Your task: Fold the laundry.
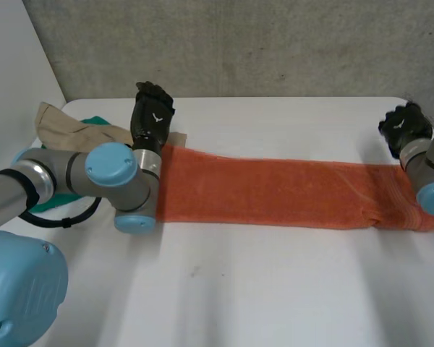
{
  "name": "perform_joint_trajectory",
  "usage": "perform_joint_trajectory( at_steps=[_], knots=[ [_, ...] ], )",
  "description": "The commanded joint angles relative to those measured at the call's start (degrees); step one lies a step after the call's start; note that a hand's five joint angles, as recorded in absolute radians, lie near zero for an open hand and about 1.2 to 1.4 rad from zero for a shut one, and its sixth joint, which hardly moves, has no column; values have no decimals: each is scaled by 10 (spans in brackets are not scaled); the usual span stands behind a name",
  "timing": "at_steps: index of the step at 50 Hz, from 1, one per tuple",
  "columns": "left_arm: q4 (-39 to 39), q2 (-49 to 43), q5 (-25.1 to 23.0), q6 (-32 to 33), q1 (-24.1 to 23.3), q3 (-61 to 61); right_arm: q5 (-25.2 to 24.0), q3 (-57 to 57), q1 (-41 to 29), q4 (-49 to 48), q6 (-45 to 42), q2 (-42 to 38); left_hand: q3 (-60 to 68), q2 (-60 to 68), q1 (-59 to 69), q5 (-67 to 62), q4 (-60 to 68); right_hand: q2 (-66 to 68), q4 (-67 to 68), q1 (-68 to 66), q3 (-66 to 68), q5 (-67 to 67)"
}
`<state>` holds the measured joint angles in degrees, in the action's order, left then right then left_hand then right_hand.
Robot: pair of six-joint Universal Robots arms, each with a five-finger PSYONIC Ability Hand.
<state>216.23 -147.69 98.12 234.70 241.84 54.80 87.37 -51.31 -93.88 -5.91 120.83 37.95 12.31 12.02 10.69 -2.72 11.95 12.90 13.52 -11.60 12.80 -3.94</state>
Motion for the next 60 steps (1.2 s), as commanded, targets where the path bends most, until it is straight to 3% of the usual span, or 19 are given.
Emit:
perform_joint_trajectory(
  at_steps=[1,4,9,15,22,28,31,32,33,34,35,43,52,56,60],
  knots=[
    [51,65,6,-5,-14,90,3,-76,8,-46,144,137,-23,-20,-7,27,-19,-29,-35,16,-28,39],
    [47,95,8,-6,-15,134,3,-107,19,-34,186,177,-23,-20,-7,27,-19,-29,-35,16,-28,39],
    [38,158,6,-28,-15,218,-18,-192,58,68,230,238,-23,-20,-6,27,-19,-29,-35,16,-28,39],
    [-4,256,0,-143,-15,320,-76,-267,98,178,233,258,-23,-20,-6,27,-19,-29,-35,16,-28,39],
    [-78,302,-25,-237,-14,362,-162,-353,135,135,227,258,-18,-15,-1,22,-14,64,58,-77,65,-54],
    [-100,305,-29,-253,-12,371,-163,-371,142,58,230,222,-16,-13,0,20,-12,143,137,-156,144,-133],
    [-100,306,-29,-253,-10,373,-157,-367,141,25,223,194,-16,-13,0,20,-12,261,255,-274,262,-250],
    [-100,306,-29,-253,-9,373,-157,-365,141,19,223,189,-16,-13,0,20,-12,326,320,-339,327,-316],
    [-100,306,-29,-253,-9,374,-155,-360,142,13,220,183,-16,-13,0,20,-12,537,530,-550,538,-526],
    [-100,306,-29,-254,-9,375,-154,-357,143,12,218,180,-16,-13,0,20,-12,650,644,-663,651,-640],
    [-100,306,-29,-254,-8,375,-150,-354,143,11,217,177,-16,-13,0,20,-12,671,665,-684,672,-660],
    [-101,327,-27,-254,-8,378,-114,-344,187,8,197,204,-16,-13,0,20,-12,671,665,-684,672,-661],
    [-102,367,-28,-254,7,399,-78,-304,253,3,-4,210,-16,-13,0,20,-12,671,665,-684,672,-661],
    [-103,379,-28,-254,8,407,-88,-296,221,-25,-8,217,-19,-16,-3,23,-16,671,665,-684,672,-661],
    [-103,389,-28,-255,15,418,-113,-296,142,-64,36,252,-19,-16,-3,23,-16,671,665,-684,672,-661]
  ],
)
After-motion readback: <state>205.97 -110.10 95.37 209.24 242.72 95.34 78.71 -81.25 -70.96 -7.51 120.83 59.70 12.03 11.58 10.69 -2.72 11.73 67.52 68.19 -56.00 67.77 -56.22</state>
